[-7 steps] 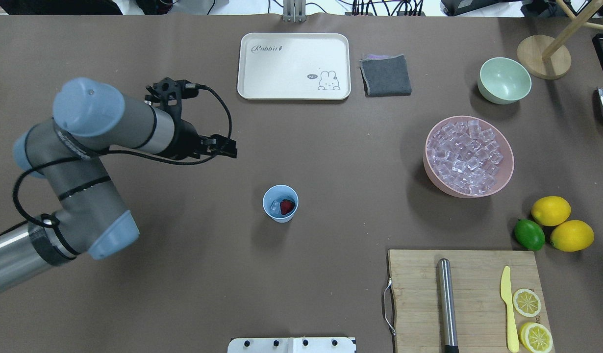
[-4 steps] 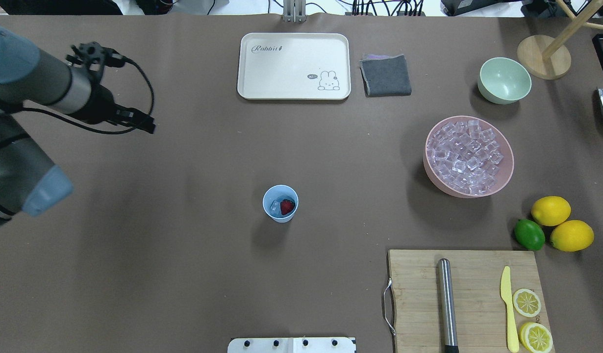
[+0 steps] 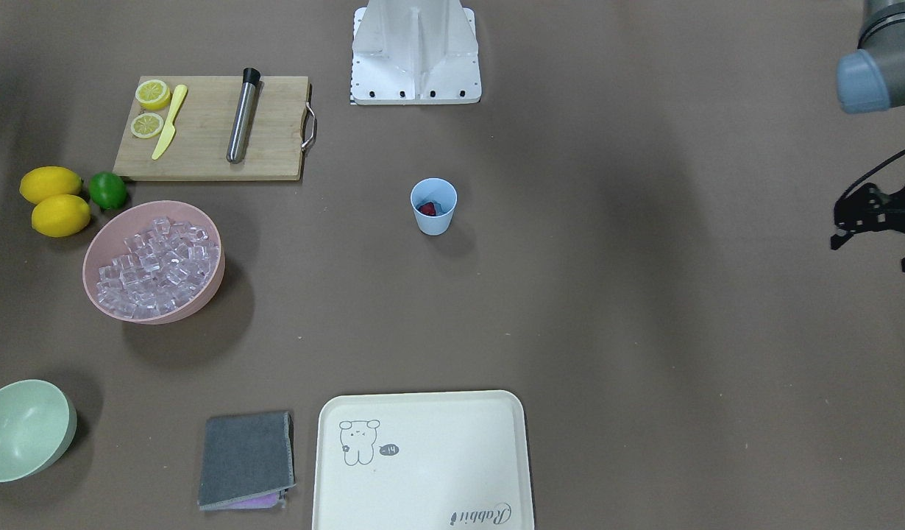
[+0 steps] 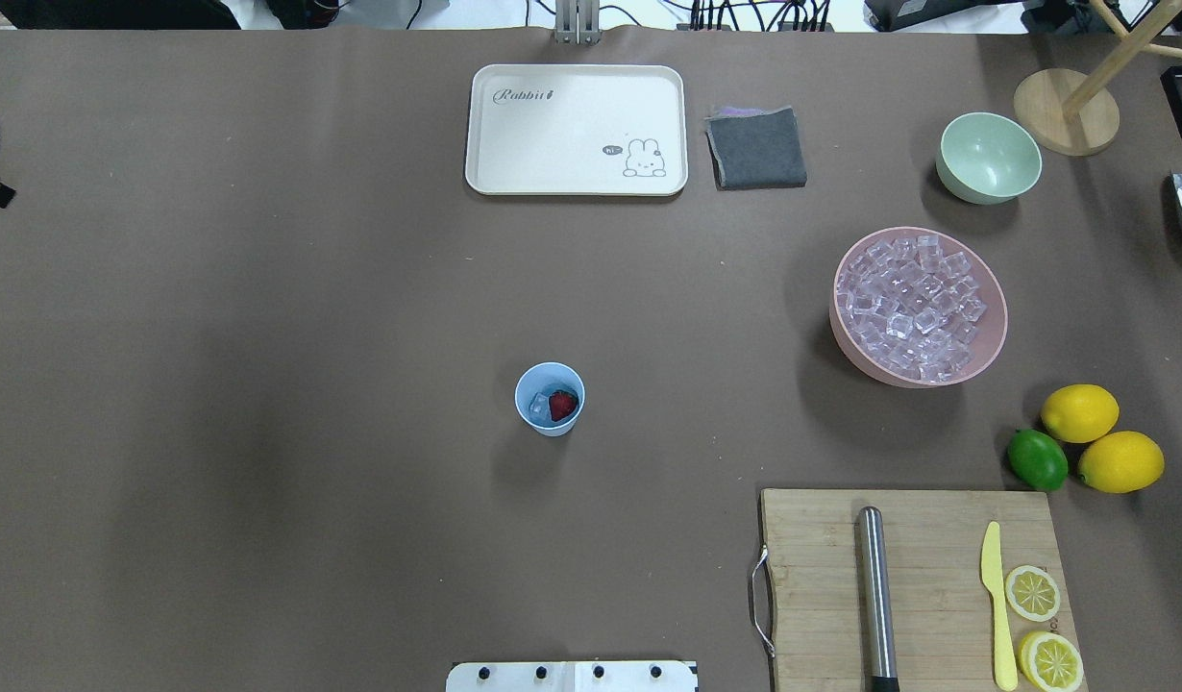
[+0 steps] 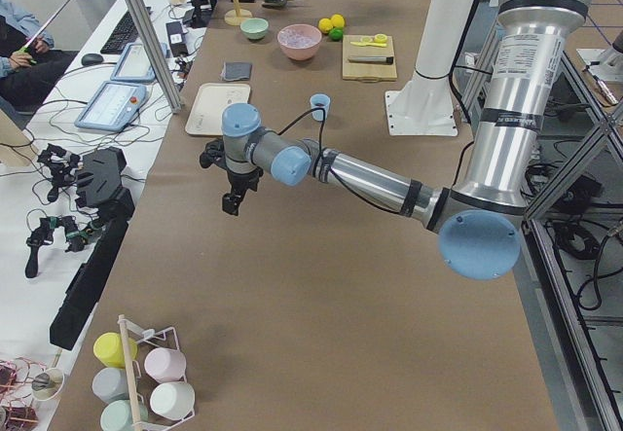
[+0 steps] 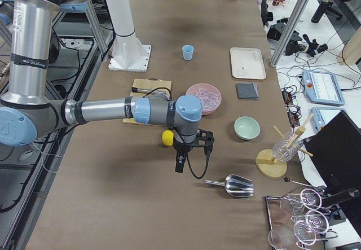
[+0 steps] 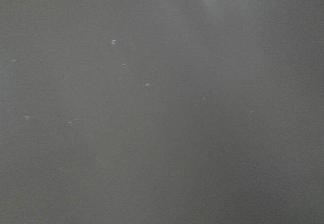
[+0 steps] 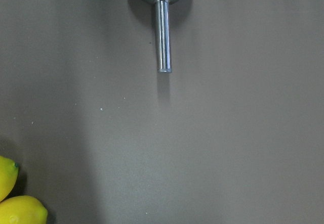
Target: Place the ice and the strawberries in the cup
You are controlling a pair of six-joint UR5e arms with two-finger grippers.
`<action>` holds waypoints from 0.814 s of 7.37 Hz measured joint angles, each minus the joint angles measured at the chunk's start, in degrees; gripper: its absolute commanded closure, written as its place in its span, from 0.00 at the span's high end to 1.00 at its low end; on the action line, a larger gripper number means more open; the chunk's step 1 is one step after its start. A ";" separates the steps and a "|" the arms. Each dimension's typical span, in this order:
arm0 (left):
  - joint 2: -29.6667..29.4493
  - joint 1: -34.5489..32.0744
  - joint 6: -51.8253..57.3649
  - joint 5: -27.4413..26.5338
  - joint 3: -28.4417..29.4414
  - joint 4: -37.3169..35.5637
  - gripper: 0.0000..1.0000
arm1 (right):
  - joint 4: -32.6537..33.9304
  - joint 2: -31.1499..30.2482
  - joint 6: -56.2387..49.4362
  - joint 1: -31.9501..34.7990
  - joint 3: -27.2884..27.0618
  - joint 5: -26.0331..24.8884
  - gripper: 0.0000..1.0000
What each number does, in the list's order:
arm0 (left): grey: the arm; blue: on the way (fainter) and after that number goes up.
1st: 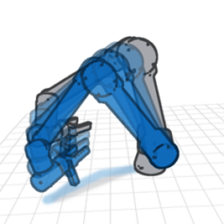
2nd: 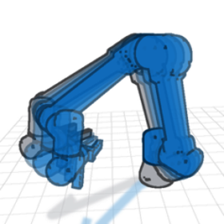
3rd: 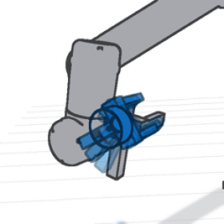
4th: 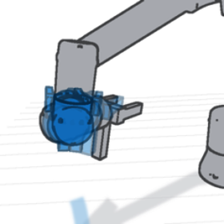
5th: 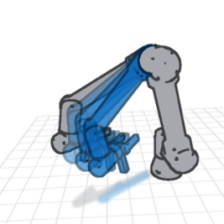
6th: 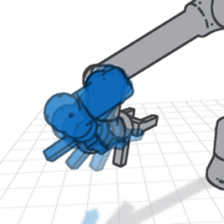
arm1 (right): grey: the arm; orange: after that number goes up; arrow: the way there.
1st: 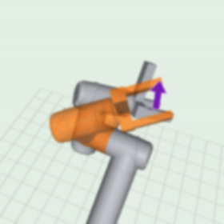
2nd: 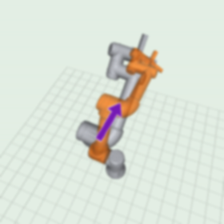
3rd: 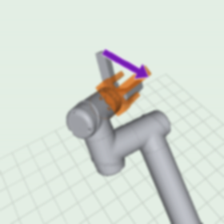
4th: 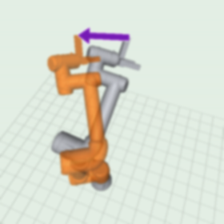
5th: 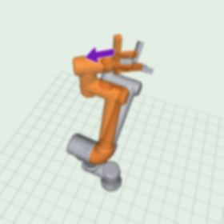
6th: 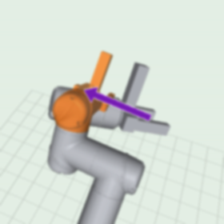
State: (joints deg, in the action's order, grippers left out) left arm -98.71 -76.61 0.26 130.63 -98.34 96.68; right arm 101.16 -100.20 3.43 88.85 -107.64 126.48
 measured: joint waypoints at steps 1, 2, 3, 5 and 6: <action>2.16 -4.17 7.77 1.16 -0.03 -3.51 0.98 | 0.02 0.00 0.00 0.00 0.06 0.02 1.00; 5.19 -7.11 13.03 2.03 0.02 -5.22 0.98 | 0.04 0.05 0.00 0.00 0.19 0.05 1.00; 7.76 -8.55 15.55 2.20 0.17 -5.88 0.98 | 0.02 0.14 0.00 0.00 0.36 0.08 1.00; 10.01 -10.91 16.70 2.32 0.40 -5.88 0.98 | -0.72 0.26 0.06 0.00 0.67 0.20 1.00; 10.73 -11.66 16.50 2.46 0.69 -5.87 0.98 | -2.37 0.20 0.08 0.00 1.28 0.60 1.00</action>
State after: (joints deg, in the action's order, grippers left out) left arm -87.99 -88.27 16.76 133.09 -97.65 90.81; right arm 98.79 -100.00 3.50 88.86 -106.36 127.08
